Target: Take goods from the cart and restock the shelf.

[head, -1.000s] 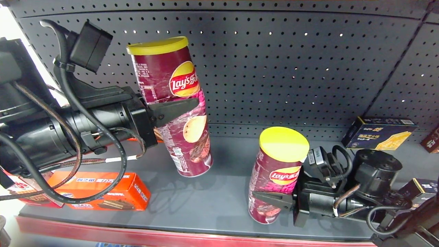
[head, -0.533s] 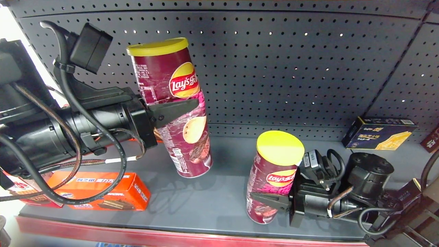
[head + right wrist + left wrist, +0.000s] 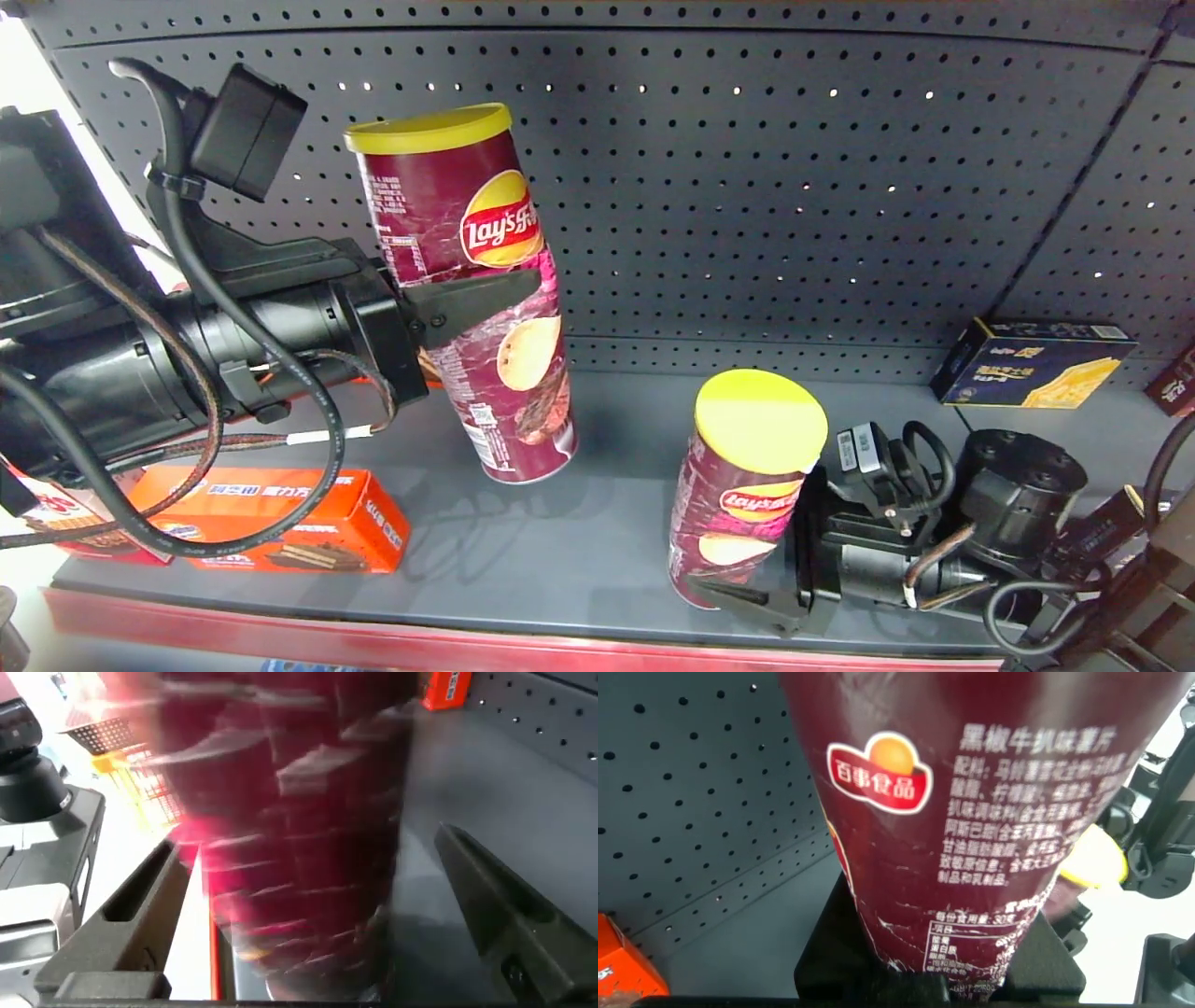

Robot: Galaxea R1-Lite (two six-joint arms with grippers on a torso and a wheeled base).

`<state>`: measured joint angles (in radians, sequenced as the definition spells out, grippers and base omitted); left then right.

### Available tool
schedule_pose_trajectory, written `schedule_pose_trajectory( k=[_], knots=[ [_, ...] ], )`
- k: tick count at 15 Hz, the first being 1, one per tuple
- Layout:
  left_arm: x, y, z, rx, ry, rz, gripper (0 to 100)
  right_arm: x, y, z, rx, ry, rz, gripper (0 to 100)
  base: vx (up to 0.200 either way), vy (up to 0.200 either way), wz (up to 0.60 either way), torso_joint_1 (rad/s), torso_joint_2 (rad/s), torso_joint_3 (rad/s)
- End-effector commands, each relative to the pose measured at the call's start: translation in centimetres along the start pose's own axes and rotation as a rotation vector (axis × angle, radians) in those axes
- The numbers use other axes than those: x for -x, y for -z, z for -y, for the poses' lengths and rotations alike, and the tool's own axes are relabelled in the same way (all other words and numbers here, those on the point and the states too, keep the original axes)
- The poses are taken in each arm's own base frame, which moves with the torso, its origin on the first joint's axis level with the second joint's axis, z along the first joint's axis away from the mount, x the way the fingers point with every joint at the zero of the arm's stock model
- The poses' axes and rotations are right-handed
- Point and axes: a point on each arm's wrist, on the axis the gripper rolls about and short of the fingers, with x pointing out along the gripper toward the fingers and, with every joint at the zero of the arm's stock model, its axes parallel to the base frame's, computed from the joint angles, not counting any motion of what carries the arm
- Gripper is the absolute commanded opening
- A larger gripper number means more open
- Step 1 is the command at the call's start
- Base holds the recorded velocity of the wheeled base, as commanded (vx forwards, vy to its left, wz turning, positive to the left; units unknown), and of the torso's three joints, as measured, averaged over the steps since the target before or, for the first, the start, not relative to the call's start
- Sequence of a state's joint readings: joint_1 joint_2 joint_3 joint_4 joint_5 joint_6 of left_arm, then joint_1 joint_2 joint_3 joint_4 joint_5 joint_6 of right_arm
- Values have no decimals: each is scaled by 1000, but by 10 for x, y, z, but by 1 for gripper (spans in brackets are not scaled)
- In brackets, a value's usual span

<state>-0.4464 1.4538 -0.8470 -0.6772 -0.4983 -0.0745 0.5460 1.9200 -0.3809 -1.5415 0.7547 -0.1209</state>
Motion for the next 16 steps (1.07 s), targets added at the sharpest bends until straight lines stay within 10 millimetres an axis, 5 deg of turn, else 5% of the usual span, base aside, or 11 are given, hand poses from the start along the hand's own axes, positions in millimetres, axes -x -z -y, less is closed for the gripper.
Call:
schedule_pose_trajectory(
  k=[1,8,16],
  knots=[
    [0,0,0,1,0,0,0,14,-9,-2,13,29,9,100,0,0,0,0,0,0],
    [0,-1,0,-1,0,3,0,72,-35,-25,51,140,32,100,0,0,0,0,0,0],
    [5,-7,4,-12,0,23,0,173,-82,-73,145,560,90,100,0,0,0,0,0,0]
  ],
)
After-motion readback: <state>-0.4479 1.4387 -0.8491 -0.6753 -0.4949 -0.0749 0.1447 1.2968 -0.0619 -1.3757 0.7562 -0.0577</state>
